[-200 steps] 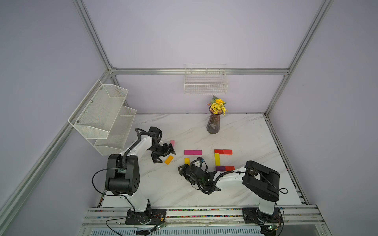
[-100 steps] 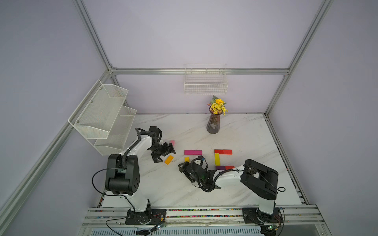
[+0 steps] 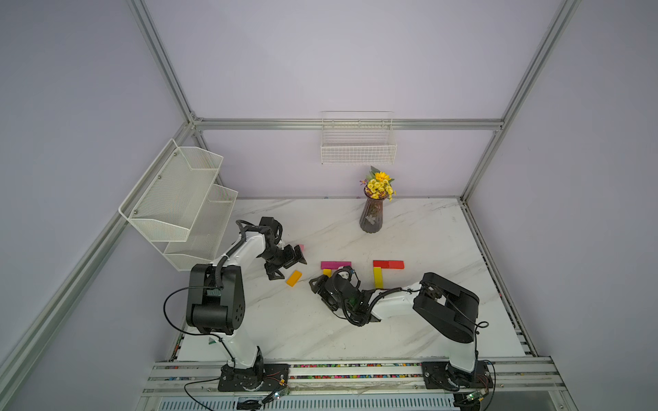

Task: Assemble the letter c with building blocks
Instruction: Assemble the building block at the center of the board.

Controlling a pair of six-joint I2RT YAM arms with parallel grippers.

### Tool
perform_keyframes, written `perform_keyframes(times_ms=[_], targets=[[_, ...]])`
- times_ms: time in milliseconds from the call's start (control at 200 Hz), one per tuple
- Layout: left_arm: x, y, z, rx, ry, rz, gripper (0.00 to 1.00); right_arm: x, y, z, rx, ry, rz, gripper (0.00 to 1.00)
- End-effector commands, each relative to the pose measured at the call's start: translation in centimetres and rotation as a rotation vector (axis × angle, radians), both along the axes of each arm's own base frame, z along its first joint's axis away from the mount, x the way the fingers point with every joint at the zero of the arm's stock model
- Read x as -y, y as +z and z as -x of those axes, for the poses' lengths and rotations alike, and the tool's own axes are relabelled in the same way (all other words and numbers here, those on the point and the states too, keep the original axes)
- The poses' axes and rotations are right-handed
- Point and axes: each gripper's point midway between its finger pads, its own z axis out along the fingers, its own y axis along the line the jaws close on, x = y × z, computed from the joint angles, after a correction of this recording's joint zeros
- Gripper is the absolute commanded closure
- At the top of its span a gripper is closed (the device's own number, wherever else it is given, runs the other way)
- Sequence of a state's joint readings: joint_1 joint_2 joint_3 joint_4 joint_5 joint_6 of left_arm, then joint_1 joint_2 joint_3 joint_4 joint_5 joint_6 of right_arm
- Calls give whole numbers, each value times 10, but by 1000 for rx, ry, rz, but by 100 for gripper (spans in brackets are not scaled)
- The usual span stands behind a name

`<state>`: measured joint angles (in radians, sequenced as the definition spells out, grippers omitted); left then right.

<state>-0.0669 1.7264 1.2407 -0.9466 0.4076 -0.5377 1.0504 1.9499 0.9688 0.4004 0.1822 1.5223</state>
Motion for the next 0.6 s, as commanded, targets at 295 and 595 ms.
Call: perform_keyframes(times_ms=[295,595], targets=[[8,15,-11,42,1,65,0,18,27,4,3,12,-34,21],[9,18,-7,46,7,76,0,49,27,-20,2,-33,27,21]])
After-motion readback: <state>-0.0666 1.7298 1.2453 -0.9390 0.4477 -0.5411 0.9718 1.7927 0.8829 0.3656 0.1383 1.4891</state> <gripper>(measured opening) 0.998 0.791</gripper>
